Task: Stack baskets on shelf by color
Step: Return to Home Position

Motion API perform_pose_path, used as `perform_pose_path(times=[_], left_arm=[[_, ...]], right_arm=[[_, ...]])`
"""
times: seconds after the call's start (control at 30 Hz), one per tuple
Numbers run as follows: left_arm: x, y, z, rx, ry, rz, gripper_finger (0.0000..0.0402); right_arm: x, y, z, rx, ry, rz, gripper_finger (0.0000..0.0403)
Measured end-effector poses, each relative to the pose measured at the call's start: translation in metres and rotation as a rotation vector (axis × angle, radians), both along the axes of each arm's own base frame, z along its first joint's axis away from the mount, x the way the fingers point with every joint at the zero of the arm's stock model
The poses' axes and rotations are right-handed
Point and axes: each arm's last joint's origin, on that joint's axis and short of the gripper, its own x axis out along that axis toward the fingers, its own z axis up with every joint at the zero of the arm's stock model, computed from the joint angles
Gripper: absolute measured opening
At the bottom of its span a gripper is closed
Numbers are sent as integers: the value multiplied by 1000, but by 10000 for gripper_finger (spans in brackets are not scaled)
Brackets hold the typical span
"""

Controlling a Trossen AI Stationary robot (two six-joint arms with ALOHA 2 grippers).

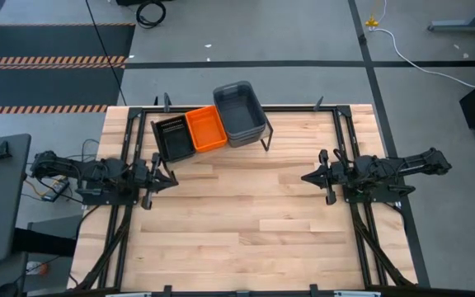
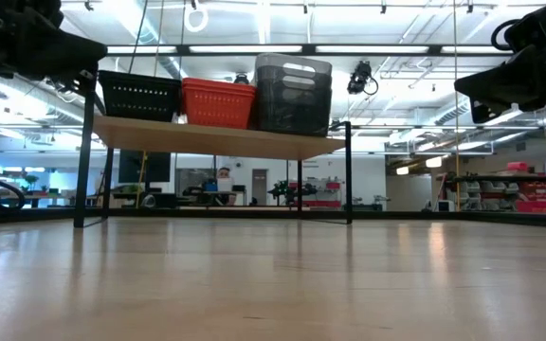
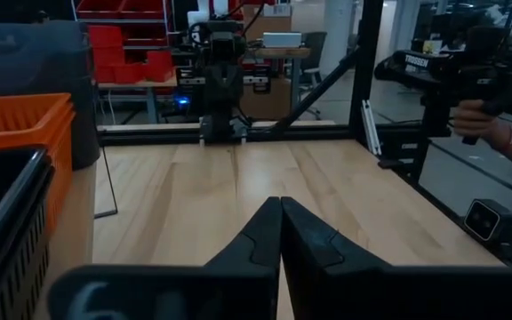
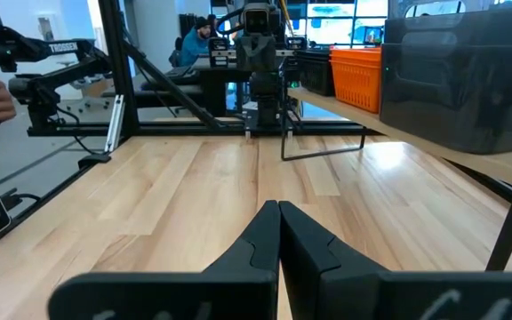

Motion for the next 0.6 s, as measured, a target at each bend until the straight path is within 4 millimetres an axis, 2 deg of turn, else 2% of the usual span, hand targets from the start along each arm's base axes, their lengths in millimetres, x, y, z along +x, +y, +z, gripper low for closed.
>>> perform_pose_path(times=[0.3,0.6], left_arm=[[0,0,0,-2,-2,0,22],[0,0,0,-2,-2,0,14]], right_arm=[[0,0,0,0,0,0,10],[0,0,0,0,0,0,10]])
